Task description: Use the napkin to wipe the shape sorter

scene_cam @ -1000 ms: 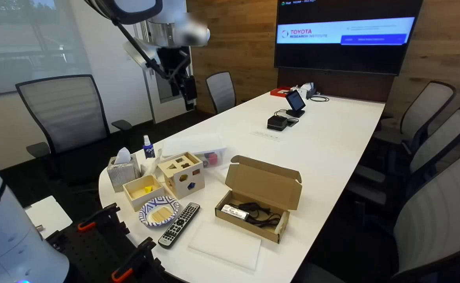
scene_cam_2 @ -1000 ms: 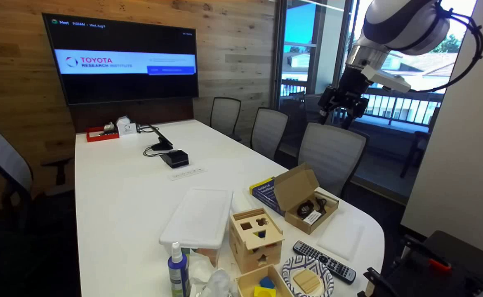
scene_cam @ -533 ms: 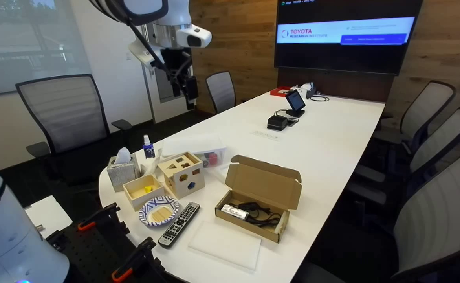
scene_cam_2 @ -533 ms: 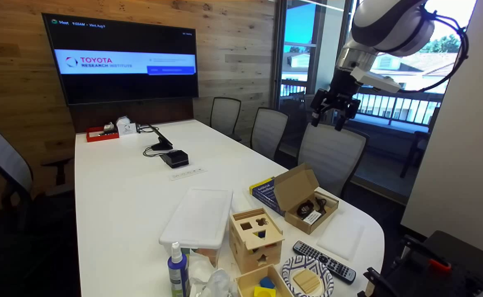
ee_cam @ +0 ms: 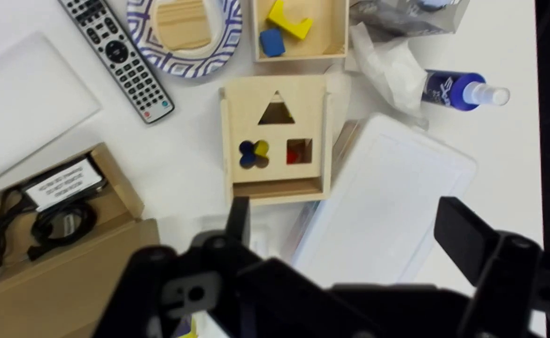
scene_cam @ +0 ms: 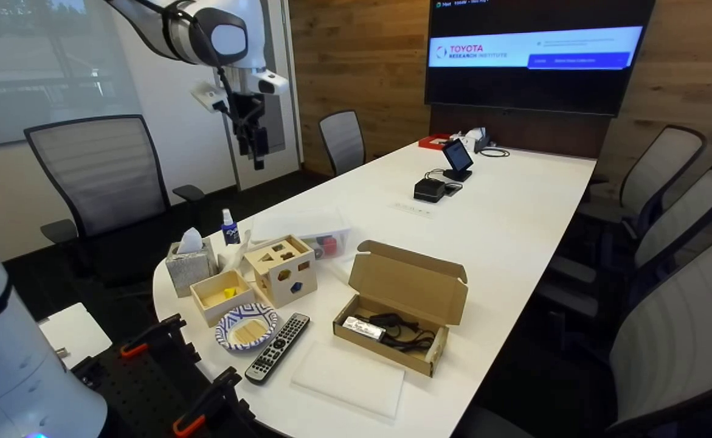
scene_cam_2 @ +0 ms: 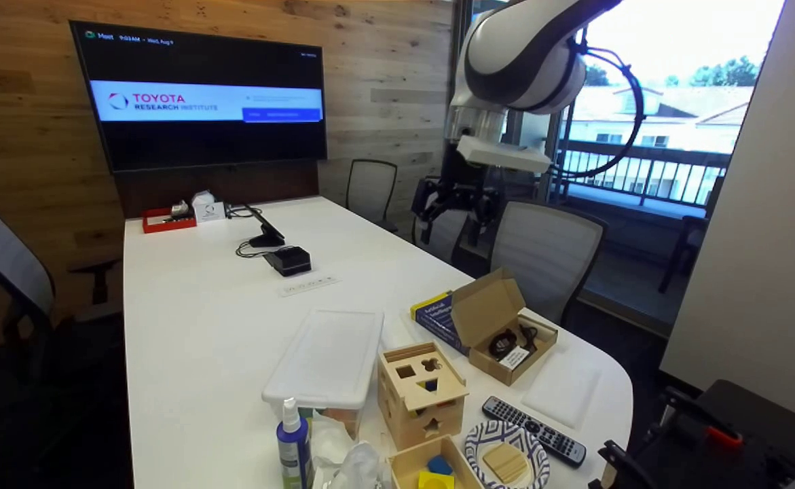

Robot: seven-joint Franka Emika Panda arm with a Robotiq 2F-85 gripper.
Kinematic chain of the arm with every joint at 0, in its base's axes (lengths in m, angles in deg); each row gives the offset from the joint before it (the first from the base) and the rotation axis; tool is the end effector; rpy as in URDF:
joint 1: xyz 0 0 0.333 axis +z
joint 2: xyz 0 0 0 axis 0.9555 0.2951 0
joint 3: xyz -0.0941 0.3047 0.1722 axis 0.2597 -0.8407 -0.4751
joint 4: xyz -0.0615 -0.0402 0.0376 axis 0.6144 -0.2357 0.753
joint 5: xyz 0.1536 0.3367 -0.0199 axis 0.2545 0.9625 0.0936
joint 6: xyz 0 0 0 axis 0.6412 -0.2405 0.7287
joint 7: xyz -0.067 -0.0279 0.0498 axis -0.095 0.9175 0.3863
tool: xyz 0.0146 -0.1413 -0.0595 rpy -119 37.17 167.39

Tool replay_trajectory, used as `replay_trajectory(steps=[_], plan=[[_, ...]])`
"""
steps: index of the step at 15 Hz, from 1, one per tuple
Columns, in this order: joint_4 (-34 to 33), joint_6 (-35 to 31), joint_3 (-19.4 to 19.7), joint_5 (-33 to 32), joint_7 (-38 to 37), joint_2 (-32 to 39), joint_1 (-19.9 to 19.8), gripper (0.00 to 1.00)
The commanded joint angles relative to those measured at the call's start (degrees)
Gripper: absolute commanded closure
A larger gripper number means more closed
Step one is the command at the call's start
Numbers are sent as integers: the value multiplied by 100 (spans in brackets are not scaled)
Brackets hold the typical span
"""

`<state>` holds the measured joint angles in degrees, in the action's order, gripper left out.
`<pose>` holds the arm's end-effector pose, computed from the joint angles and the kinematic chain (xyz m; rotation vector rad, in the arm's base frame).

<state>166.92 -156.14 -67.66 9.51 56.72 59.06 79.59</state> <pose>0.4819 0.1479 0.4034 -2.9572 0.3524 -0.0088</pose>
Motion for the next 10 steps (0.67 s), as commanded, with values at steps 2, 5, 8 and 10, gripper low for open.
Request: replay_trajectory(steps=[2, 5, 8, 10], plan=[[-425, 28, -405, 17, -1106, 854, 519, 0], [-549, -216, -568, 183, -1533, 1372, 870, 0], [-713, -770, -687, 483, -1636, 2055, 1155, 0], [-788, -1157, -725, 667, -1711, 2437, 1339, 0]])
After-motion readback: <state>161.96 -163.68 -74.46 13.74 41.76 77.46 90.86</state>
